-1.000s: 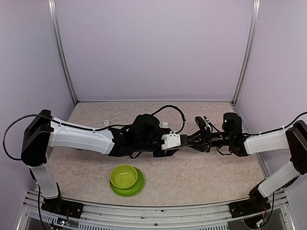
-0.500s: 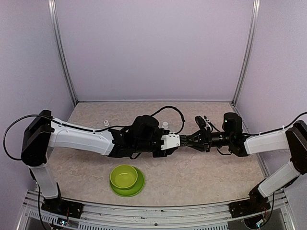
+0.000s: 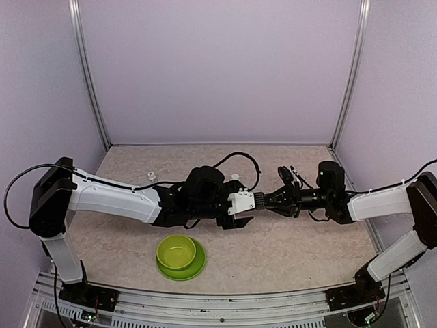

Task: Sort the pills into containers
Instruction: Open the lid of the pill container in the compartment.

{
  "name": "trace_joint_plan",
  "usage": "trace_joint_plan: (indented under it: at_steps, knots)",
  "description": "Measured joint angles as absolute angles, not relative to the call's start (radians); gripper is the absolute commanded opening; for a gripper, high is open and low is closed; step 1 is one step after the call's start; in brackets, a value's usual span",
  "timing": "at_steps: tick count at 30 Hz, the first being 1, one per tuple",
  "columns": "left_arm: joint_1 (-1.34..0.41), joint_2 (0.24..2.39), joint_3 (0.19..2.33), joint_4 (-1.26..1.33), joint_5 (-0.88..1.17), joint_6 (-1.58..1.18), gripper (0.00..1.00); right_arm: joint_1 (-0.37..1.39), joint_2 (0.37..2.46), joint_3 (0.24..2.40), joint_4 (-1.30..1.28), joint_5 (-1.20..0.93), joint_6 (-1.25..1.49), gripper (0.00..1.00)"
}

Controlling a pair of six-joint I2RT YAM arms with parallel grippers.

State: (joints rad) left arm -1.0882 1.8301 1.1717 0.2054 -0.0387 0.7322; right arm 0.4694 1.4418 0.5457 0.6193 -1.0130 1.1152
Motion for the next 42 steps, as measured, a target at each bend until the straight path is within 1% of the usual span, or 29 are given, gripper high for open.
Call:
trace_joint_plan:
  at_steps: [9,17,25,35,42]
  knots:
    - [-1.068,1.790,1.153,0.226,-0.010,0.662,0.85,0.469,1.442,0.541,0.619,-1.013,1.110,0.13]
    - [-1.040,1.737,1.138,0.229,0.069,0.600,0.86,0.469,1.441,0.541,0.626,-1.009,1.094,0.13]
    - [-1.019,1.695,1.137,0.262,0.100,0.562,0.86,0.469,1.441,0.530,0.612,-1.008,1.087,0.13]
    - [-1.013,1.700,1.136,0.296,0.020,0.529,0.87,0.471,1.441,0.530,0.604,-1.009,1.063,0.13]
    - [-1.009,1.765,1.196,0.291,-0.039,0.517,0.87,0.478,1.441,0.530,0.588,-1.014,1.047,0.13]
